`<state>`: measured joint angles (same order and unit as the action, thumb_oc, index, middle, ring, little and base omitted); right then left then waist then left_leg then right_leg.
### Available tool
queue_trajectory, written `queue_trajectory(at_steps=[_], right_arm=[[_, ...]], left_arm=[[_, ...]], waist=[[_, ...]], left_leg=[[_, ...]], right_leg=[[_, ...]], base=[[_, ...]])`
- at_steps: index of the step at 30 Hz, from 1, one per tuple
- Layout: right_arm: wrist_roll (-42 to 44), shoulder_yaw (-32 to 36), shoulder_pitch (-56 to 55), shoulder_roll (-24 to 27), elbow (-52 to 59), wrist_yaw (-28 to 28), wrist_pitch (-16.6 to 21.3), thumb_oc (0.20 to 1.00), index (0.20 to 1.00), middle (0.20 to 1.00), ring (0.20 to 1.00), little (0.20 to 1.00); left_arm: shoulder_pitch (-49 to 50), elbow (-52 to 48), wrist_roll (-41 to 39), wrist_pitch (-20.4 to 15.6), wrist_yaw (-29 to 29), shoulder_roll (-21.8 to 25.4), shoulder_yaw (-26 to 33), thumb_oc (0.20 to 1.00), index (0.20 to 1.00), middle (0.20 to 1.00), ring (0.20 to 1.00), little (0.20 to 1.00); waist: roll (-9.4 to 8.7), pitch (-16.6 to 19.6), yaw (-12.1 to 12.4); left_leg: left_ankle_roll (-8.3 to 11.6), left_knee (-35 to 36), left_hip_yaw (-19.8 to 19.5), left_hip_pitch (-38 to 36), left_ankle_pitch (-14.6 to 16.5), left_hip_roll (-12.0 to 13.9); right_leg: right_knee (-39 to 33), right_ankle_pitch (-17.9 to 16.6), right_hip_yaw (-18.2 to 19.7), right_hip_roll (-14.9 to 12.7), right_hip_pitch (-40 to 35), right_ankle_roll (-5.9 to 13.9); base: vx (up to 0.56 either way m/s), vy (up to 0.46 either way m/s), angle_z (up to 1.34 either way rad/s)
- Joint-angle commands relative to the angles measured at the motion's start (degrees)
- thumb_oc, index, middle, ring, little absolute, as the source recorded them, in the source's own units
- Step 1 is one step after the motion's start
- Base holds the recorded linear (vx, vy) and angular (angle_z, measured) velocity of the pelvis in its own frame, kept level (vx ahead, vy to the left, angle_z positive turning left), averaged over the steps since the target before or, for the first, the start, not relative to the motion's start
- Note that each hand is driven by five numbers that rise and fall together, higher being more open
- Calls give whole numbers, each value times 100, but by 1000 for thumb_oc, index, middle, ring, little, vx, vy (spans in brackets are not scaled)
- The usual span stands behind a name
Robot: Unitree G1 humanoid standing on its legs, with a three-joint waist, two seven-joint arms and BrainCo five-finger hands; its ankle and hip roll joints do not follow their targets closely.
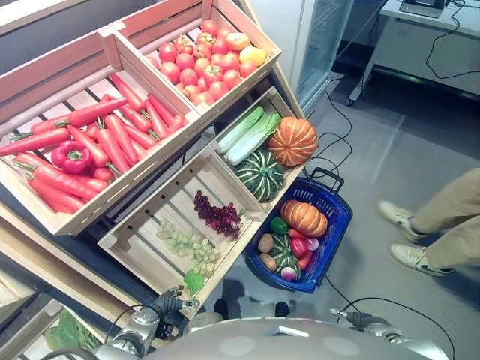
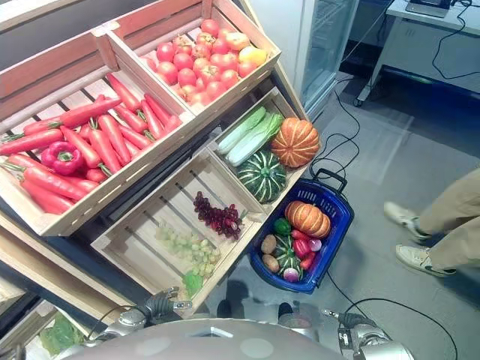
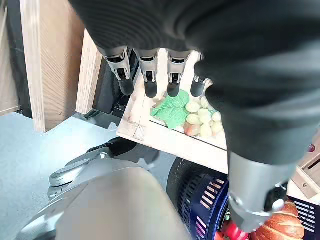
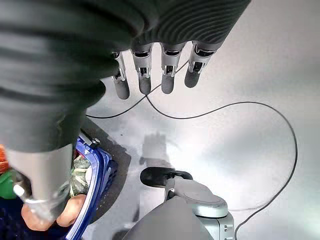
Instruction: Pick up fruits and vegetables into the basket
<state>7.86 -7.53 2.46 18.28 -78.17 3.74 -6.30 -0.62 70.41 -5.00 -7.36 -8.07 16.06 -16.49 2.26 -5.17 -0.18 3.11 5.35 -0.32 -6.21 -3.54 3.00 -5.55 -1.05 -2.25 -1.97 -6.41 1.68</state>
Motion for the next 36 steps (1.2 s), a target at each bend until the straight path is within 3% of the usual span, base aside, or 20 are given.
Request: queue_trajectory(at_steps=[1,36], right_arm=[[35,-38,227,-41,-265,108,-6,1000,1000,1000,1000,1000],[-1,-24,190,26,-208,82,-49,1000,1000,1000,1000,1000]], left_arm=[[-414,279,-129,-24,-75,46,37,1000,1000,1000,1000,1000],[-323,156,-401,-96,12,66,75,1000,1000,1000,1000,1000]], waist=[[-189,-85,54],[-102,-194,22]], left_leg=[[-7,-35,121,-63,589,-97],[-18,-35,109,36,572,-105]], right_leg=[[55,-8,-59,-398,55,583],[55,-6,-69,-398,141,574]], base=[[-74,-33,-60],[8,-3,0]])
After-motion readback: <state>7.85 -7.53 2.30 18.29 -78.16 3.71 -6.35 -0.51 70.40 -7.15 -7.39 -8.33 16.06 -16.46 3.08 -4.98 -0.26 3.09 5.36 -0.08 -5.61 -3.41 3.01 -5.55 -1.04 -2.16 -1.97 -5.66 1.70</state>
